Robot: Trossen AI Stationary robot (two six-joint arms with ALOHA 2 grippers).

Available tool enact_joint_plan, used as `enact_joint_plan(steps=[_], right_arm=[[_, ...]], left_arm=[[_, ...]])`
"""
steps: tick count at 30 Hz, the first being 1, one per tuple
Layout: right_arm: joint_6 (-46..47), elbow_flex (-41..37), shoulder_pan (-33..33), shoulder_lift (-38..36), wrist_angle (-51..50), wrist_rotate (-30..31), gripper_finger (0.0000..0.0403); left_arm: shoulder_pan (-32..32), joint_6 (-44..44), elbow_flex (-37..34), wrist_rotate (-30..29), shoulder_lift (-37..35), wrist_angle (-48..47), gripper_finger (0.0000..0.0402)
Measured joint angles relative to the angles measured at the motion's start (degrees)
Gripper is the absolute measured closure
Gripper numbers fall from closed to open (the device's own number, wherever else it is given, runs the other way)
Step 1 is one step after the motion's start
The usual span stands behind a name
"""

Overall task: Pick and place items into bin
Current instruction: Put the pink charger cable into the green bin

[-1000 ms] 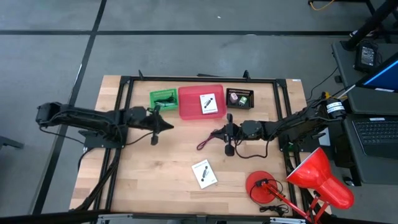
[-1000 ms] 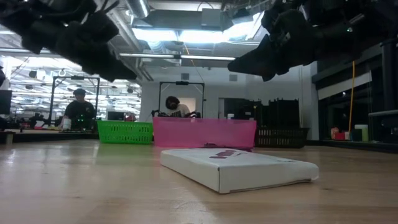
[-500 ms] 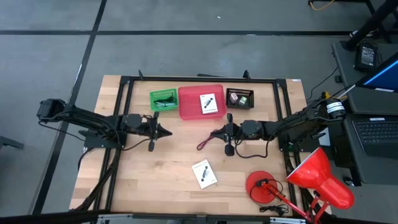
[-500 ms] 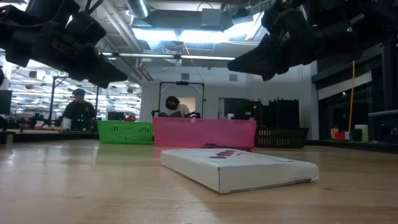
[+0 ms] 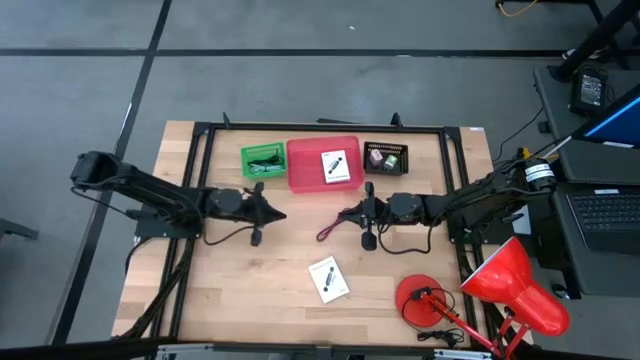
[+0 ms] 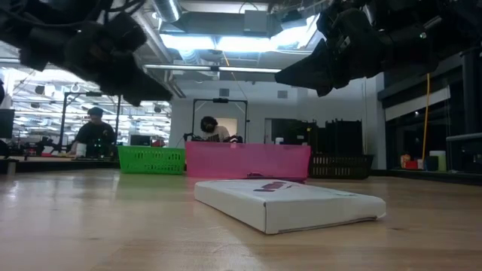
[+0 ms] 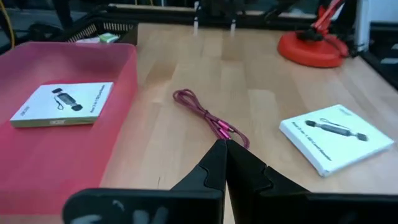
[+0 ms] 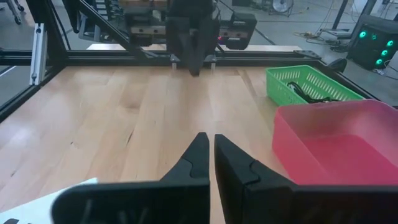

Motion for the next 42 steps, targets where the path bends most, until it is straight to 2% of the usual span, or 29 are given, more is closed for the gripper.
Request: enact_joint_plan(steps=[7,9,11,17,25,29,35,42], right_arm=[[-2.78,0.0,-0.02,0.0,0.28,0.18,0.0395],[-2.09,0.0,0.0,-0.47,0.29,2.29,0.0395],[-0.01,0.0,-0.02,-1.65,0.18,5.15,0.0395],[-0.65,0.0,0.55,-6.49,-4.75,5.46,0.0396],[-1.38,0.0,2.86,-12.66,-11.31,5.35,0.0396],[-1.38,0.0,3.75,-13.9,-12.67,5.31,0.0396],[-1.4,-0.01,4.09,-13.81,-14.51,5.32,0.0396],[-1.38,-0.02,4.09,-13.81,-14.73,5.33,0.0396]], left_arm=[[0.09,0.15,9.21,-0.55,12.9,-0.01,0.0398],[0.09,0.14,11.68,-0.81,15.8,-0.05,0.0398],[0.09,0.15,14.06,-1.0,18.38,0.02,0.0398],[0.13,2.63,19.86,-0.71,24.08,-0.81,0.0397],[1.37,2.6,28.47,-0.53,31.06,-12.97,0.0391],[1.78,3.1,32.11,-0.56,34.63,-14.74,0.0358],[1.51,4.57,35.7,-0.52,37.54,-14.86,0.0285],[1.49,0.68,36.59,-0.72,38.62,-15.16,0.0218]])
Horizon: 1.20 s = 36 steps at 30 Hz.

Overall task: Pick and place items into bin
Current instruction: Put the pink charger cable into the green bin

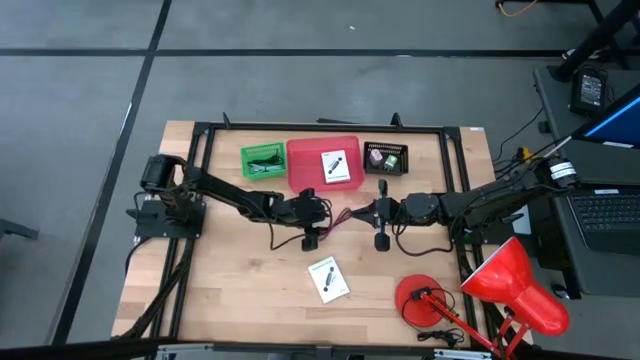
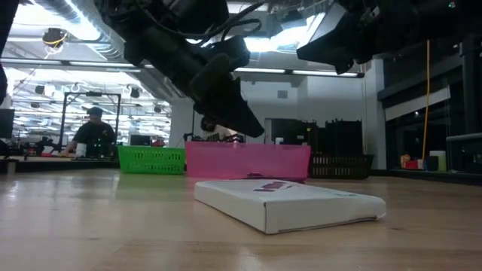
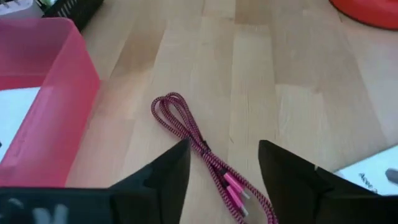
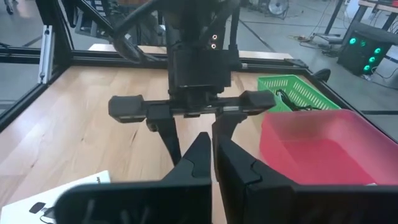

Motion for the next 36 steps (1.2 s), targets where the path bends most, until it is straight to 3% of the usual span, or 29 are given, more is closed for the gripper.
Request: enact_joint_plan(steps=[10,27,36], right_arm=[[0.17,0.0,0.0,0.02,0.28,0.0,0.0396],[0.31,0.0,0.0,0.02,0.34,0.03,0.0395],[0.31,0.0,0.0,0.02,0.28,0.03,0.0395]], left_arm=[[0.0,-2.25,-0.02,-0.51,2.17,0.62,0.0194],[0.0,-8.04,0.04,-0.1,10.15,2.68,0.0201],[0.0,-8.02,0.23,0.05,9.73,-1.86,0.0225]])
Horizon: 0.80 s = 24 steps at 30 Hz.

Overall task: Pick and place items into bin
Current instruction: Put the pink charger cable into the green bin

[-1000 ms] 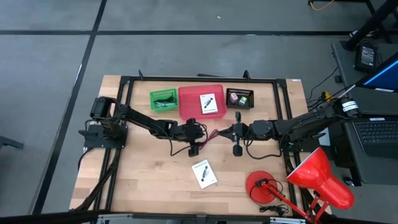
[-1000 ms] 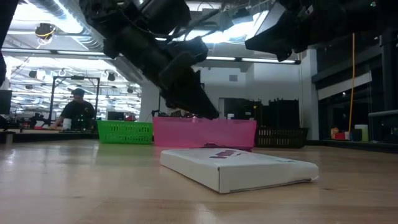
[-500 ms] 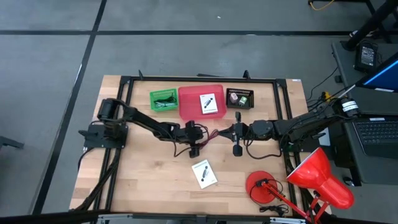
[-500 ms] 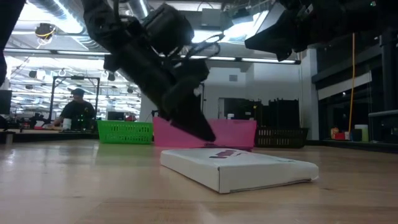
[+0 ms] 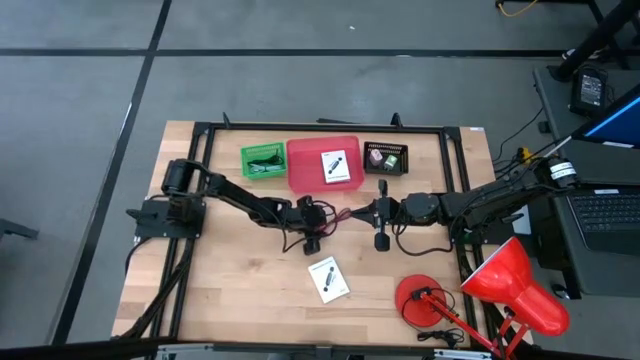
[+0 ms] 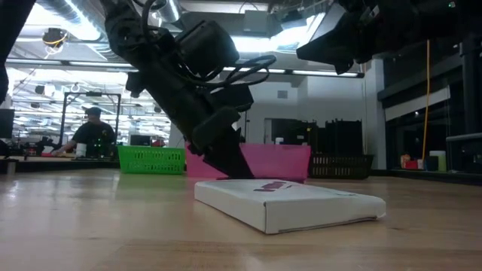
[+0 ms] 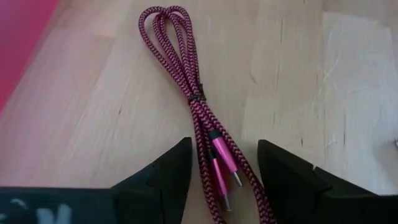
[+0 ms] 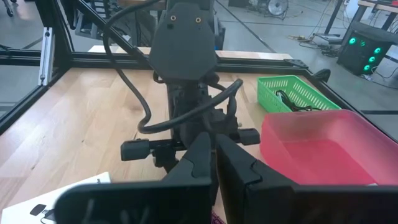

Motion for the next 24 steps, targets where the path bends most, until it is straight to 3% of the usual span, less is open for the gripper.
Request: enact_joint_plan(steps=[11,18,24], right_arm=[[-0.02,0.0,0.0,0.0,-0.07,0.01,0.0395],[0.02,0.0,0.0,0.0,-0.57,0.01,0.0395],[0.59,0.0,-0.02,0.02,-1.61,-0.01,0.0395]], left_arm=[[0.03,4.62,-0.06,1.59,-0.56,-1.9,0.0364],[0.55,8.05,-0.71,1.47,-6.79,-12.84,0.0367],[0.52,10.33,-2.84,-2.83,-16.6,-18.79,0.0367]])
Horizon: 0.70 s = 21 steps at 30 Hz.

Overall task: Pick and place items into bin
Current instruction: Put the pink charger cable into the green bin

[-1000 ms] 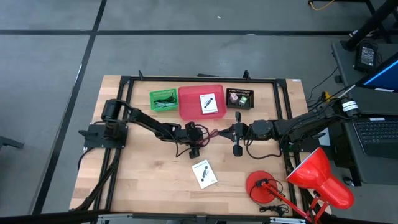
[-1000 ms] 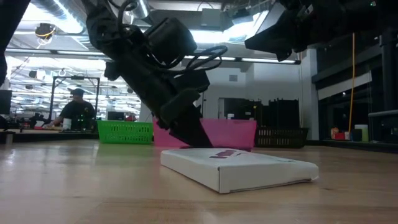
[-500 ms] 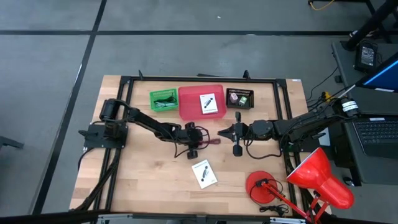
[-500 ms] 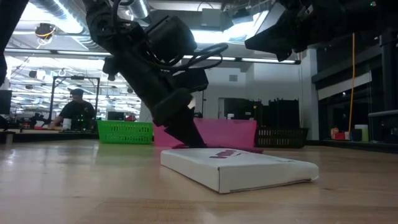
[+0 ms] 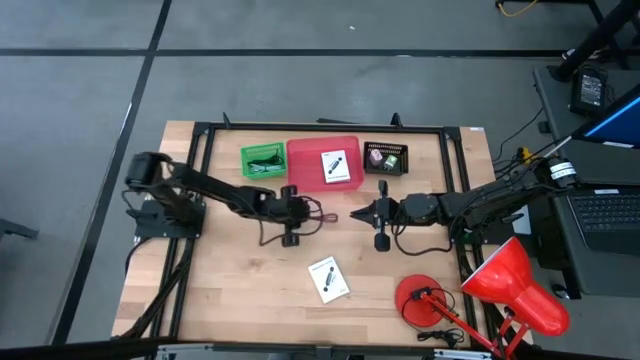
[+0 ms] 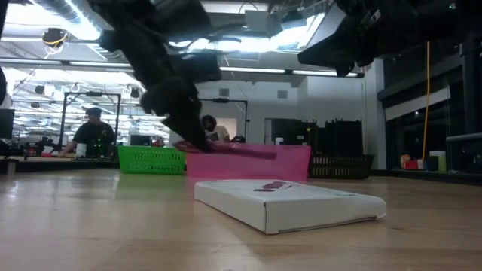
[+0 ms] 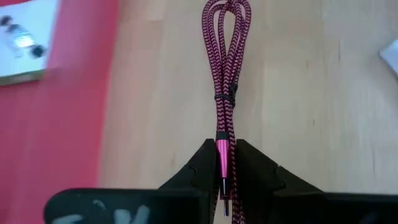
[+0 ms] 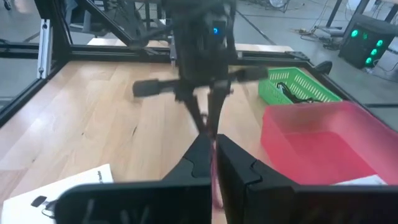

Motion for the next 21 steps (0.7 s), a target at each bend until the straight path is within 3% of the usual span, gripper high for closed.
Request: enact_joint_plan(steps=[7,21], right_arm=[[0.9,-0.02,0.0,0.02,-1.32,0.02,0.0395],[0.88,-0.02,0.01,0.02,-1.4,0.02,0.0396]], left_arm=[[0.07,0.56,-9.08,-1.03,-13.57,3.05,0.0367],[0.09,0.18,-29.32,-2.3,-33.91,23.21,0.0367]])
